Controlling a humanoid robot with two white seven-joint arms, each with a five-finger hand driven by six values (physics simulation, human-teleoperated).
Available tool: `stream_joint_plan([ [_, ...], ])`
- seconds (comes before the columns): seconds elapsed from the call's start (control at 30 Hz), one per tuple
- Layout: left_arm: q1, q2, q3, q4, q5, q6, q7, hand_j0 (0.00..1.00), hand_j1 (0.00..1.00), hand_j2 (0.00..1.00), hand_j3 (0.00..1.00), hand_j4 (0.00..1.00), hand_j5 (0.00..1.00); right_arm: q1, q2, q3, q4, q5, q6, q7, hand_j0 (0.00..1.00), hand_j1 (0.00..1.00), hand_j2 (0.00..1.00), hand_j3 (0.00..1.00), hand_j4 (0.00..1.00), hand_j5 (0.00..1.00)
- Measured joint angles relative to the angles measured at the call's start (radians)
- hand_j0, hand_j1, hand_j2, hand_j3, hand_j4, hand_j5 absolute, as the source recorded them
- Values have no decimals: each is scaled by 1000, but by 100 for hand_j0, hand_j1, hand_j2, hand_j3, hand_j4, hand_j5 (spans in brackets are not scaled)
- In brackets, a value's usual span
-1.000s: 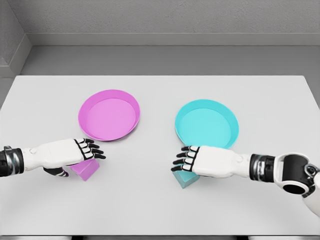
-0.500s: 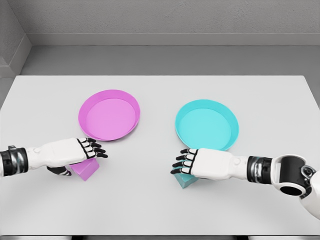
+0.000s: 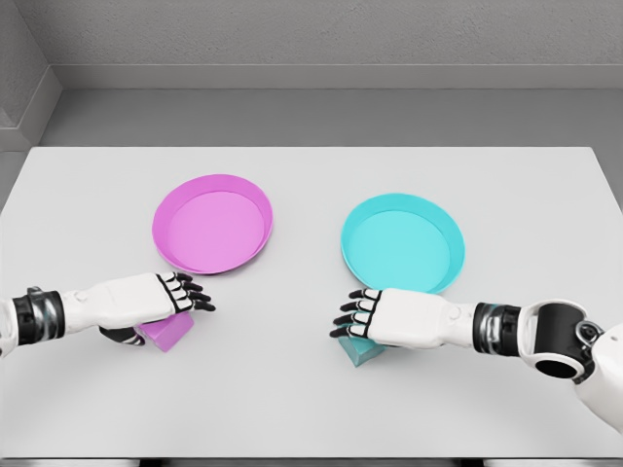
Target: Place the blocks in the corresponding plates according to their colors
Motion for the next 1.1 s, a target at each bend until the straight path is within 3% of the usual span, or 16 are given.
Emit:
stream_joint_plan([
  [0.37, -2, -22, -6, 15, -3, 0, -18, 100, 100, 100, 100, 100, 100, 0, 17, 3, 31, 22, 1, 0, 100, 100, 100, 100, 100, 100],
  [0.53, -9, -23, -6, 15, -9, 0, -19, 73, 73, 73, 73, 73, 73, -5, 17, 3, 30, 24, 0, 0, 100, 100, 100, 100, 100, 100],
  [0.67, -9, -23, -5, 14, -13, 0, -25, 64, 64, 64, 64, 64, 64, -5, 18, 3, 28, 24, 0, 0, 100, 100, 100, 100, 100, 100],
  [1.1, -38, -23, -4, -1, -3, 0, -48, 65, 65, 65, 65, 65, 65, -21, 18, 2, 23, 18, 0, 1, 100, 100, 100, 100, 100, 100],
])
